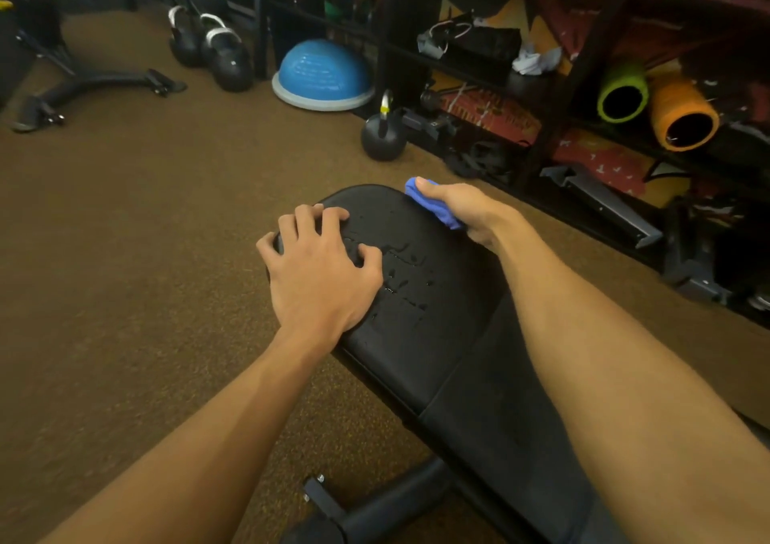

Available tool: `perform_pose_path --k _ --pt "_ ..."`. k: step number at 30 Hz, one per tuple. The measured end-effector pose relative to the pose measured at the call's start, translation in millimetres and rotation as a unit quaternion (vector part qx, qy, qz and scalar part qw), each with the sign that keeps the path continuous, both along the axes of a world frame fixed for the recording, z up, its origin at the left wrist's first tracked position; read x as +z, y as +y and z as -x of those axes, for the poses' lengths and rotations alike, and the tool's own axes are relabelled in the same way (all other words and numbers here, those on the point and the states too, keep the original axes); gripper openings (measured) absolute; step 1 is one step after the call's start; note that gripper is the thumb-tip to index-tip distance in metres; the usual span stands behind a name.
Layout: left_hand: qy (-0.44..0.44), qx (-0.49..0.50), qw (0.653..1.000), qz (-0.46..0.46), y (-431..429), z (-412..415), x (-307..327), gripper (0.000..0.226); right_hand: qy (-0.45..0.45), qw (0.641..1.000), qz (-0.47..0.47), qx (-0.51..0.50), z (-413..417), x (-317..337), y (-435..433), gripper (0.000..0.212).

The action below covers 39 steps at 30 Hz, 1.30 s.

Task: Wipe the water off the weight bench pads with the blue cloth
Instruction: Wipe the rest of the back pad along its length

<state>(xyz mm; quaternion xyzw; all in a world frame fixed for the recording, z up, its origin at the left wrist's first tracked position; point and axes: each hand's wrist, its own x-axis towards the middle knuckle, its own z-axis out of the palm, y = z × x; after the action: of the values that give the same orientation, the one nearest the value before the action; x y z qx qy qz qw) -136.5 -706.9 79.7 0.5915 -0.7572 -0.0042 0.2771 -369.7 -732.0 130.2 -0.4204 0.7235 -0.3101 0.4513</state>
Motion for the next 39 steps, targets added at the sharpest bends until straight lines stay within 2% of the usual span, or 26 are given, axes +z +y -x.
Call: perform_pose_path --k 3,5,7,10,13,18,20,22,24,25,27,29,31,33,36,39 --pt "0.000 0.003 1.000 0.000 0 1 0 0.051 -0.061 0.994 -0.091 -0.006 23 0 15 0.036" --pt "-0.002 0.005 1.000 0.002 0 2 -1 0.051 -0.038 0.993 -0.113 -0.008 22 -4 5 0.046" --pt "-0.001 0.001 1.000 0.003 -1 2 -1 0.051 0.014 0.996 -0.091 -0.014 10 -6 -16 0.055" --pt "0.002 -0.001 1.000 -0.002 -1 2 0 0.051 0.094 0.995 -0.018 0.001 -14 -2 -34 0.044" --pt "0.006 -0.004 1.000 -0.001 0 0 1 0.051 0.079 0.997 -0.023 0.009 -9 0 -17 0.033" --pt "0.008 -0.004 1.000 -0.002 1 0 2 0.051 0.060 0.992 -0.111 -0.010 43 -15 41 0.068" --pt "0.008 -0.002 1.000 0.000 2 0 2 0.051 0.076 0.993 -0.088 -0.015 48 -14 62 0.057" --pt "0.009 -0.003 1.000 0.000 3 0 2 0.050 0.180 0.983 -0.024 -0.005 39 -14 83 0.048" --pt "0.008 -0.002 1.000 -0.001 3 0 2 0.051 0.297 0.953 0.060 -0.004 22 -22 101 0.042" --pt "0.008 -0.002 1.000 -0.003 3 0 3 0.051 0.325 0.940 0.100 -0.002 11 -26 112 0.042" --pt "0.009 -0.003 1.000 -0.003 3 -1 2 0.050 0.332 0.930 0.152 0.033 -3 -33 131 0.048" --pt "0.013 -0.006 1.000 -0.003 3 -1 1 0.051 0.317 0.933 0.163 0.056 -4 -36 140 0.050" --pt "0.014 -0.006 1.000 -0.006 3 -1 2 0.052 0.311 0.938 0.149 0.023 -7 -33 130 0.052" --pt "0.013 -0.005 1.000 -0.013 3 -2 3 0.052 0.343 0.932 0.120 -0.002 -23 -31 113 0.056" --pt "0.014 -0.009 1.000 -0.022 3 -3 4 0.053 0.357 0.922 0.143 0.042 -51 -37 115 0.057" --pt "0.014 -0.013 1.000 -0.021 4 -3 3 0.053 0.368 0.913 0.158 0.078 -44 -41 152 0.056"
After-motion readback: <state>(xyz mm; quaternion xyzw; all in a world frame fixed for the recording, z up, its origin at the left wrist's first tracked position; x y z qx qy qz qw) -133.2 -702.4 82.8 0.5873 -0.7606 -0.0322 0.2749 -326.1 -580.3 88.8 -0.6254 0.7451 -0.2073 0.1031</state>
